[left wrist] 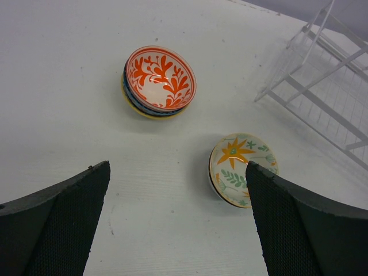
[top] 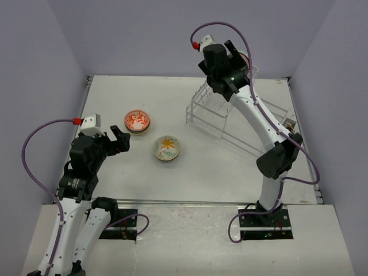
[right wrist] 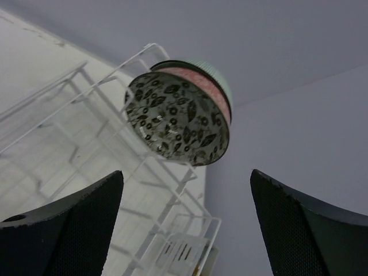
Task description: Unload the bowls from the dish rack
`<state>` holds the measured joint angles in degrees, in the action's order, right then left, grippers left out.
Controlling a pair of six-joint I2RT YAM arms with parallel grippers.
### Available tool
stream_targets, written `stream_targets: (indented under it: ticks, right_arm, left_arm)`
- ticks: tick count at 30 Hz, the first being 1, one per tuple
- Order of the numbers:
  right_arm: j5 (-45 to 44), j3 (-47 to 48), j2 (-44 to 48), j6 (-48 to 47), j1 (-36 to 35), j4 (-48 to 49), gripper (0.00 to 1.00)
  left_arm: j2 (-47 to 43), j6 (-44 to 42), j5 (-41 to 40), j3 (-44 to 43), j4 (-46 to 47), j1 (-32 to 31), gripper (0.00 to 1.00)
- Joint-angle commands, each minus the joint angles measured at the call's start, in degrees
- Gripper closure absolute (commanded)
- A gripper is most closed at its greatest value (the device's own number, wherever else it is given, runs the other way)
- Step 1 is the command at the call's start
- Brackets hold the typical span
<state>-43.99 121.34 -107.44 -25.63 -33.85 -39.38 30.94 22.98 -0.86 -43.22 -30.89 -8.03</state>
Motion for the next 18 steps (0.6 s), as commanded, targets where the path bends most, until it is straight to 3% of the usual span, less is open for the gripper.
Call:
stream_targets:
  ticks: [1, 9, 13, 14, 18]
  right_arm:
    - [-8.39, 0.3, -2.76, -13.65, 3.51, 17.1, 0.09]
    - [-9.19, -1.19, -8.58, -23.05, 5.54, 27.76, 0.1]
    - [-8.39, -1.63, -10.51, -23.24, 5.98, 29.0, 0.2]
    - [-8.48, -1.81, -11.12, -23.24, 6.07, 29.44, 0.29]
    - [-8.84, -2.6, -11.83, -24.91, 6.33, 31.73, 0.32]
  left_arm:
    - [0.17, -0.31, -0.1, 0.07, 1.98, -0.41, 0.0]
    - [-0.09, -0.39, 0.16, 0.16, 2.15, -0.41, 0.0]
    - [-0.53, -0.39, 0.25, 0.24, 2.24, -0.41, 0.0]
    - [-0.53, -0.39, 0.25, 0.24, 2.24, -0.49, 0.0]
    - [-0.7, -0.48, 0.42, 0.24, 2.24, -0.58, 0.0]
